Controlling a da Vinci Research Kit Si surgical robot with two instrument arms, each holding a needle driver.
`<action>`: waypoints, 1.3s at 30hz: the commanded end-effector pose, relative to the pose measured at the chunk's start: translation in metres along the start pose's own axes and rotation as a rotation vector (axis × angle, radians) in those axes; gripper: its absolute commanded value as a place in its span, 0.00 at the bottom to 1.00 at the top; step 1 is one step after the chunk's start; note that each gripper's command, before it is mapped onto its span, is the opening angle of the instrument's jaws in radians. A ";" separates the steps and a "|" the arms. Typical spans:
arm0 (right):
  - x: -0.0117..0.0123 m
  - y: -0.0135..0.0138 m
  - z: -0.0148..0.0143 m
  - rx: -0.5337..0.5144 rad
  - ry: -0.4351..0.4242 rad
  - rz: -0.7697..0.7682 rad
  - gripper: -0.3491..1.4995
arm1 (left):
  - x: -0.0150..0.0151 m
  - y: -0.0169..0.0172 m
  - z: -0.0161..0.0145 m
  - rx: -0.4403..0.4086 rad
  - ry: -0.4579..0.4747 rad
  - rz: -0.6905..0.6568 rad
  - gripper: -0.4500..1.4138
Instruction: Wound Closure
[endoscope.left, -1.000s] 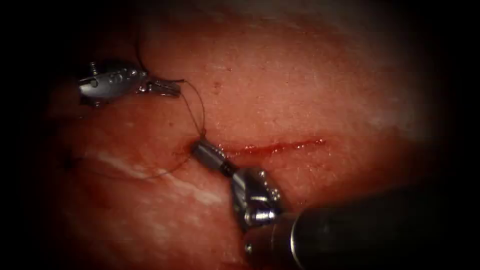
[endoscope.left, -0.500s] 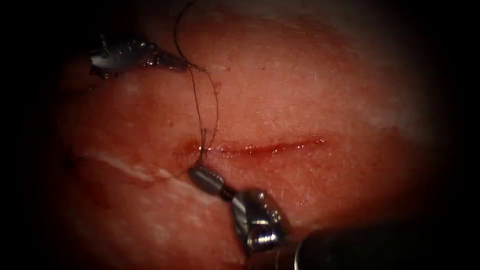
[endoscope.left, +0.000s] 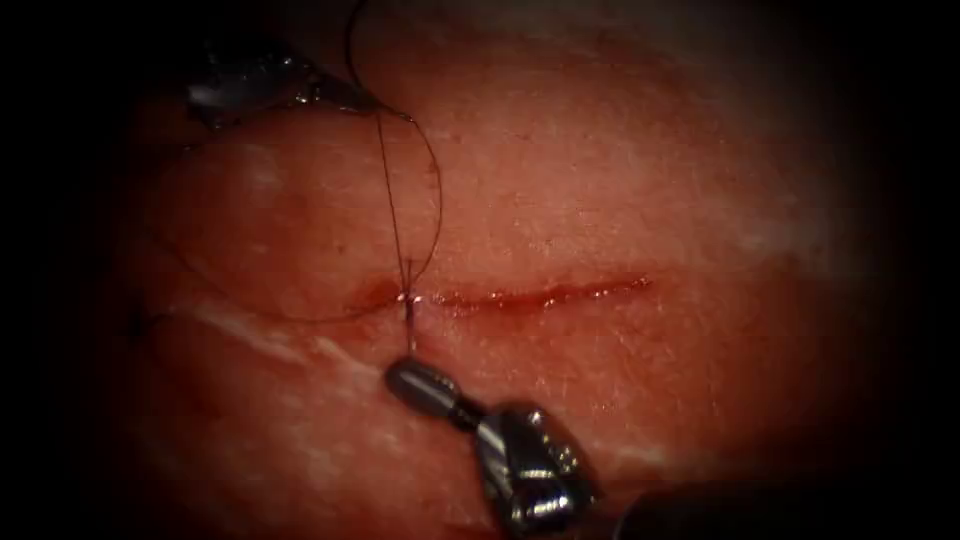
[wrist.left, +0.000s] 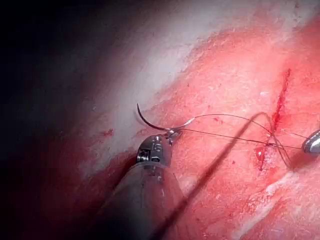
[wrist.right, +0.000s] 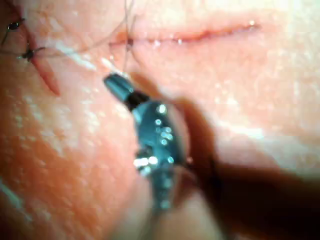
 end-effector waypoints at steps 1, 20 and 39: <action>-0.0013 0.0001 -0.0006 0.000 -0.005 0.001 0.00 | -0.0005 -0.0004 0.0009 0.006 -0.002 -0.002 0.00; -0.0032 0.0012 -0.0022 -0.020 -0.008 -0.029 0.00 | -0.0021 -0.0033 0.0012 0.043 0.000 -0.007 0.00; 0.0047 0.0022 -0.0043 0.262 -0.058 -0.409 0.82 | 0.0078 0.0048 -0.0053 -0.068 0.033 -0.106 0.00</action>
